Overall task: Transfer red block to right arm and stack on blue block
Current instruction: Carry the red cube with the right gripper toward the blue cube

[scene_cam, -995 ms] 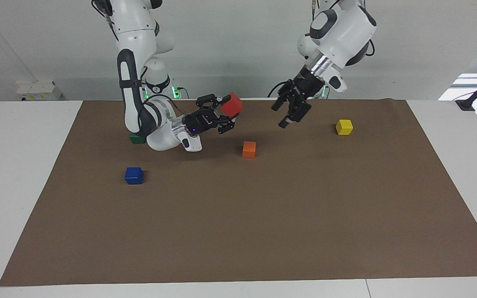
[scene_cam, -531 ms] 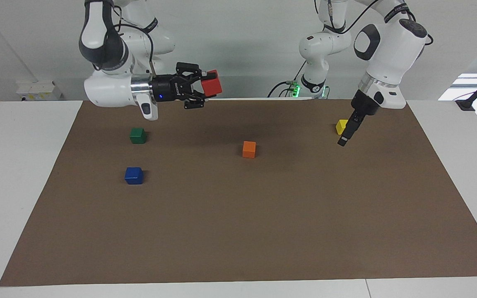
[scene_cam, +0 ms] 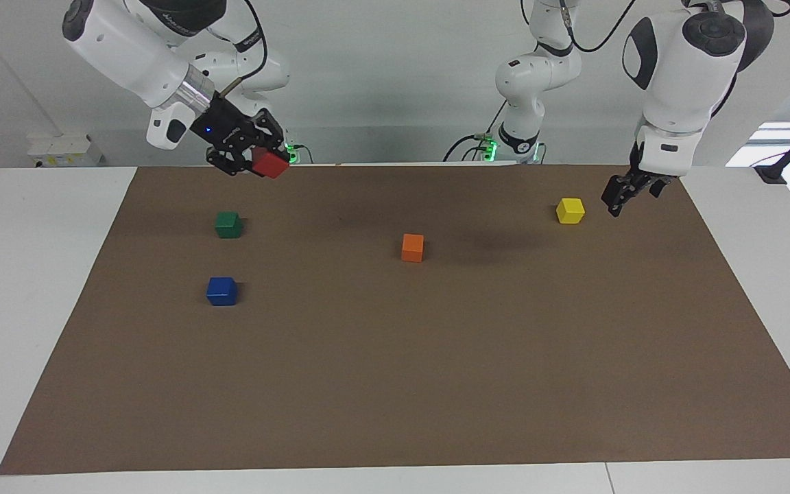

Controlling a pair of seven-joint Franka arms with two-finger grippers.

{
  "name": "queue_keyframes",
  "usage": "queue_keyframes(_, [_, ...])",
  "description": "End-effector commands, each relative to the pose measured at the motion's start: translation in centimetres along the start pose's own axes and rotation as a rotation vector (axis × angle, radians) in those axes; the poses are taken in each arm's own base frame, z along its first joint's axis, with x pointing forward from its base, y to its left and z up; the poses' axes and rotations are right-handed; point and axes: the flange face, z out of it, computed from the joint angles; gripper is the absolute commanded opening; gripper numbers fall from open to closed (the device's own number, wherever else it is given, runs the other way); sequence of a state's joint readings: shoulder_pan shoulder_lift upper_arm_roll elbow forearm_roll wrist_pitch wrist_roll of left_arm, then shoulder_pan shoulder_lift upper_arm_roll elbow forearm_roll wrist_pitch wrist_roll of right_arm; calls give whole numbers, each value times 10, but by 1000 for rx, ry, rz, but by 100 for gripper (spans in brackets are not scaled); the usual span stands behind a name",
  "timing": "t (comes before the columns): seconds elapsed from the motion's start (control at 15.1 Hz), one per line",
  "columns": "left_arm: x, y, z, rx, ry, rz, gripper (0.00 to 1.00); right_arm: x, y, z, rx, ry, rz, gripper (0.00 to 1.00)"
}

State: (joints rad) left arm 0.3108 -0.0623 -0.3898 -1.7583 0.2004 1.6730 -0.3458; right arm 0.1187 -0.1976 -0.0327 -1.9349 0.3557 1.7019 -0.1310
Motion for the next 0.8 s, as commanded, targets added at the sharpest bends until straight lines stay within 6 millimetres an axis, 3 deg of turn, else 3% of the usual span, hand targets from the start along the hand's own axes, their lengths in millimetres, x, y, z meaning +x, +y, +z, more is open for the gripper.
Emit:
queue_keyframes(0.0, [12, -19, -22, 39, -32, 102, 100, 11, 5, 10, -226, 9, 26, 0])
queue_keyframes(0.13, [16, -22, -34, 32, -57, 108, 100, 20, 22, 30, -284, 17, 41, 0])
queue_keyframes(0.4, [18, -32, -29, -38, -95, 159, 100, 56, 65, 95, -407, 10, 146, 0])
queue_keyframes(0.53, [20, -39, -30, -115, -99, 159, 100, 64, 81, 119, -460, 23, 180, 0])
queue_keyframes(0.73, [14, -32, -30, -115, -112, 181, 100, 73, 105, 147, -537, 18, 166, 0])
